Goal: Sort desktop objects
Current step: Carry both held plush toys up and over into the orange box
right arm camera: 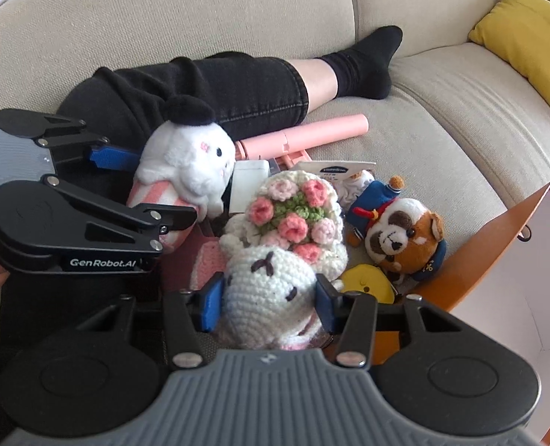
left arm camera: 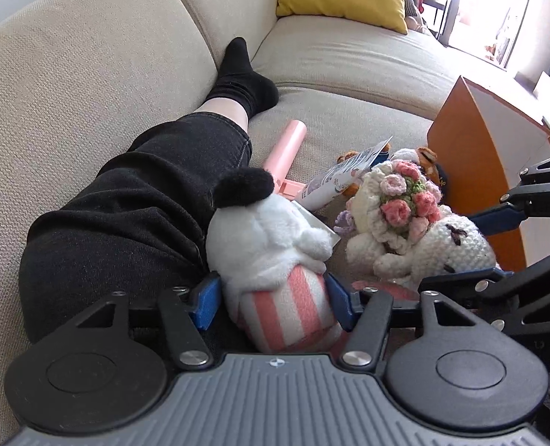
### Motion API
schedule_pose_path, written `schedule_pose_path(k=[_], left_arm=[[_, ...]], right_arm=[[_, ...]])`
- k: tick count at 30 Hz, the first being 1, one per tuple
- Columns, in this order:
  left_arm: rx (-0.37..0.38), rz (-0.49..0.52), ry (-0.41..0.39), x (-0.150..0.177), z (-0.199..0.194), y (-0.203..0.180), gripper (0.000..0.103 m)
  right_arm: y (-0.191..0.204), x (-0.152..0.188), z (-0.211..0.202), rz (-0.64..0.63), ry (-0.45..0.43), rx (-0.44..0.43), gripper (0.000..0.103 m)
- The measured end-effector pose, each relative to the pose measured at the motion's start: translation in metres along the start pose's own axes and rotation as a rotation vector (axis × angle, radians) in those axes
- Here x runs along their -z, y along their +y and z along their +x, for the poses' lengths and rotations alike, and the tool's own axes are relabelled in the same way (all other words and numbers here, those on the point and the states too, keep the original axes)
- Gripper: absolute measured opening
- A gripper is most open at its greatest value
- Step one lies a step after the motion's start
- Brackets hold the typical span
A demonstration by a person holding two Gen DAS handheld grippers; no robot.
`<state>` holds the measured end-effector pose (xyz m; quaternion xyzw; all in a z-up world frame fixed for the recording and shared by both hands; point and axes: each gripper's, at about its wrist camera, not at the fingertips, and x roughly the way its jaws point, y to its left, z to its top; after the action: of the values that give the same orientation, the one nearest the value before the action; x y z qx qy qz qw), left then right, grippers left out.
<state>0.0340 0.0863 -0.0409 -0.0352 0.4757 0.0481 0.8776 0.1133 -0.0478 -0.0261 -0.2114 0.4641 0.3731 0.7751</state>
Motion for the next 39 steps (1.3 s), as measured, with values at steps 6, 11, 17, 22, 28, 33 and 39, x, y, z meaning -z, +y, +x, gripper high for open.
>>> schedule_pose_path(k=[6,11,17,22,28,33,39], left_arm=[[0.055,-0.008,-0.062,-0.008,-0.026,-0.002,0.068],[0.080,-0.009,-0.128,-0.020,-0.044,-0.008,0.068],[0.146,0.014,-0.192,-0.035,-0.057,-0.023,0.068],[0.243,0.065,-0.231,-0.048,-0.063,-0.044,0.068],[0.380,0.172,-0.238,-0.062,-0.059,-0.079,0.068],[0.484,0.276,-0.173,-0.064,-0.032,-0.118,0.068],[0.542,0.380,-0.079,-0.061,-0.001,-0.162,0.068]], right_arm=[[0.000,0.001,-0.026,0.025,-0.098,0.017,0.052],[-0.009,0.008,-0.050,0.074,-0.184,0.040,0.052],[-0.021,0.022,-0.082,0.135,-0.287,0.085,0.052],[-0.034,0.037,-0.103,0.214,-0.338,0.169,0.052],[-0.057,0.061,-0.113,0.301,-0.319,0.281,0.052],[-0.073,0.092,-0.111,0.359,-0.239,0.363,0.052],[-0.094,0.125,-0.093,0.406,-0.132,0.373,0.052]])
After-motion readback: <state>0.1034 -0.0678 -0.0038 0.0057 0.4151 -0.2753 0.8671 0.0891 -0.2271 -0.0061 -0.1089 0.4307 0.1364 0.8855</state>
